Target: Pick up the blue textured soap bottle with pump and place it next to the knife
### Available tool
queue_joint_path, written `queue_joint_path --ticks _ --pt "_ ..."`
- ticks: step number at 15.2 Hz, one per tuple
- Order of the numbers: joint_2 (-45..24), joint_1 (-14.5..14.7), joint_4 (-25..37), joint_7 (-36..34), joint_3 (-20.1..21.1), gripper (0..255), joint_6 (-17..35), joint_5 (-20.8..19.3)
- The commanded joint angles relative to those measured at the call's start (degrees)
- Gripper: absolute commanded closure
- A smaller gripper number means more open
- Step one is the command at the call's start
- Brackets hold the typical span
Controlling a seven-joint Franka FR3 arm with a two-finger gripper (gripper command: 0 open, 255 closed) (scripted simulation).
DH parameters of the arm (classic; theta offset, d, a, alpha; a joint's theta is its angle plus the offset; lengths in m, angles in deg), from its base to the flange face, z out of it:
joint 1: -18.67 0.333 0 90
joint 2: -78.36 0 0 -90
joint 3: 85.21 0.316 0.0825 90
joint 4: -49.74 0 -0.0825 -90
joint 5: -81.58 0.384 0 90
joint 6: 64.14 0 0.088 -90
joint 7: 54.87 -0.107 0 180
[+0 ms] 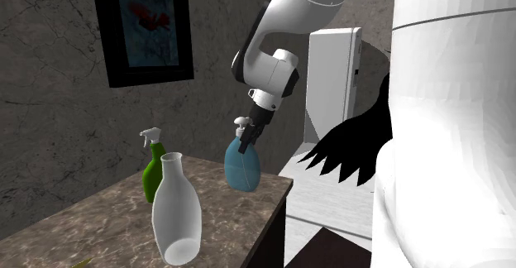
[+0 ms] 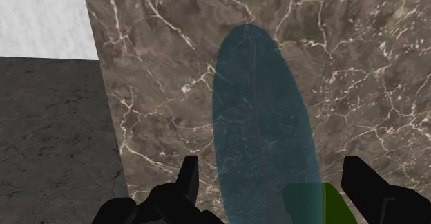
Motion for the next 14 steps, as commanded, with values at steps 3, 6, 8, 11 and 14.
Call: queue_joint_path --ticks 3,6,8,11,14 --pt "-0.01 0.0 0.0 0.01 0.0 0 0.0 0.02" --pt "-0.04 -0.01 0.02 0.03 0.01 255 -0.01 0.04" --pt "-0.09 -0.02 0.05 0.07 0.02 255 -0.03 0.1" --pt "-0.15 -0.02 0.09 0.07 0.04 255 -0.03 0.16" --pt "0.81 0.2 0.11 -0.99 -0.21 255 -0.24 -1.19"
